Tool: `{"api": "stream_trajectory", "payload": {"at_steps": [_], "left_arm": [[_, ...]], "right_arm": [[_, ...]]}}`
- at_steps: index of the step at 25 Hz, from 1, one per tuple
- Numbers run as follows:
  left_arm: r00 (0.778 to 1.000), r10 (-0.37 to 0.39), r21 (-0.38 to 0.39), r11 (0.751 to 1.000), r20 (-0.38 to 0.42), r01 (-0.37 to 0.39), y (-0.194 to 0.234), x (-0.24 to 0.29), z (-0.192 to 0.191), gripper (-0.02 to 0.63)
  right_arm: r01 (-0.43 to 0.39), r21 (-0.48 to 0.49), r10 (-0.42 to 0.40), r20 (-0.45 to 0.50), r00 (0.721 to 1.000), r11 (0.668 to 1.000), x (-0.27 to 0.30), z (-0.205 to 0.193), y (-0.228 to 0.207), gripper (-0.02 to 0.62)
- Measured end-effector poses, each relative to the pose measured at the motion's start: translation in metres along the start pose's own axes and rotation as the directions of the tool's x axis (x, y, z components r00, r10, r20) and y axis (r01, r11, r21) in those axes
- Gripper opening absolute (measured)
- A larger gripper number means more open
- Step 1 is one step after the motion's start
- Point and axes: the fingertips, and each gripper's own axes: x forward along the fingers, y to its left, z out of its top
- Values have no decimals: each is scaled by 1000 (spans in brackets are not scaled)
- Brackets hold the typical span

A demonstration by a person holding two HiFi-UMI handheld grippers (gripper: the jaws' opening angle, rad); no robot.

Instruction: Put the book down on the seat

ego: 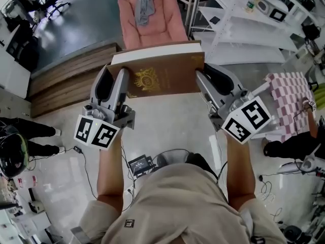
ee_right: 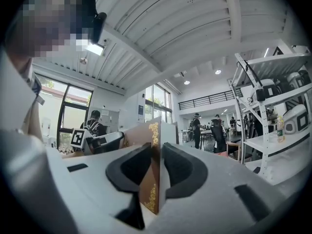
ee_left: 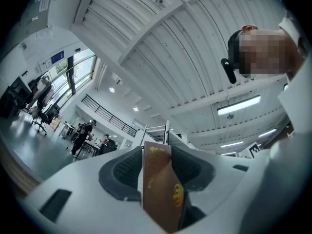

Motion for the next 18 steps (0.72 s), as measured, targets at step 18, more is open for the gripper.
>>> {"api": "stream_trajectory", "payload": {"at_steps": [18], "left_arm": [[988,156,64,986,-17,-154,69,120,-49,166]], "right_arm": [[-168,53,168,-1,986,984,103,-20,-139,72]]}}
